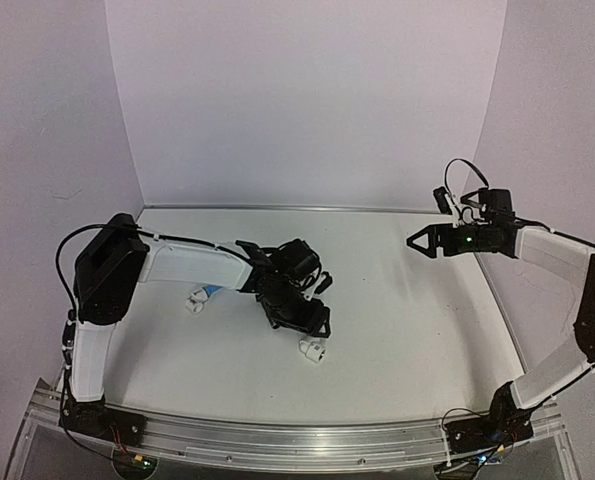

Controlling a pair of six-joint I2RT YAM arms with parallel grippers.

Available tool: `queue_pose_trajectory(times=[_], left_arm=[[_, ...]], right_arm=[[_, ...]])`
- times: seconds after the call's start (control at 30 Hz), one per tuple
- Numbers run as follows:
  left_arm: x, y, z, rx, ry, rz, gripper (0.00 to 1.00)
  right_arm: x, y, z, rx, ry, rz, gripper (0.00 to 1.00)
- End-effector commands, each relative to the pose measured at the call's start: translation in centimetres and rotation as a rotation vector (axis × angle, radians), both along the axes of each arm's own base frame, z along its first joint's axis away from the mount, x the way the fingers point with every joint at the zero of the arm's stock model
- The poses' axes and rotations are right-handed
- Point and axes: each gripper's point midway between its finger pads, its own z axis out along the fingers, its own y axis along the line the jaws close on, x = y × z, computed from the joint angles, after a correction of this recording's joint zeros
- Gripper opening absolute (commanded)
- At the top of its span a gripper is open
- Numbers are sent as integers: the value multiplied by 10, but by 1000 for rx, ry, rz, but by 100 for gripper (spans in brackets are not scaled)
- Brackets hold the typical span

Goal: Install the water faucets

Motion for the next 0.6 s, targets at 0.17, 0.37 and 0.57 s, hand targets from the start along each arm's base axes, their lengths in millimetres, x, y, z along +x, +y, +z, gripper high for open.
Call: queue_pose_trajectory(times=[0.17, 0.37, 0.57], left_arm=[[5, 4, -13, 176, -45, 41, 54], [-2, 9, -21, 240, -59, 27, 41], [0, 14, -10, 239, -82, 42, 24]], right_arm=[[-6, 4, 20, 20, -61, 23, 98], [-6, 4, 20, 23, -61, 23, 98], [-6, 4, 20, 23, -60, 24, 98]])
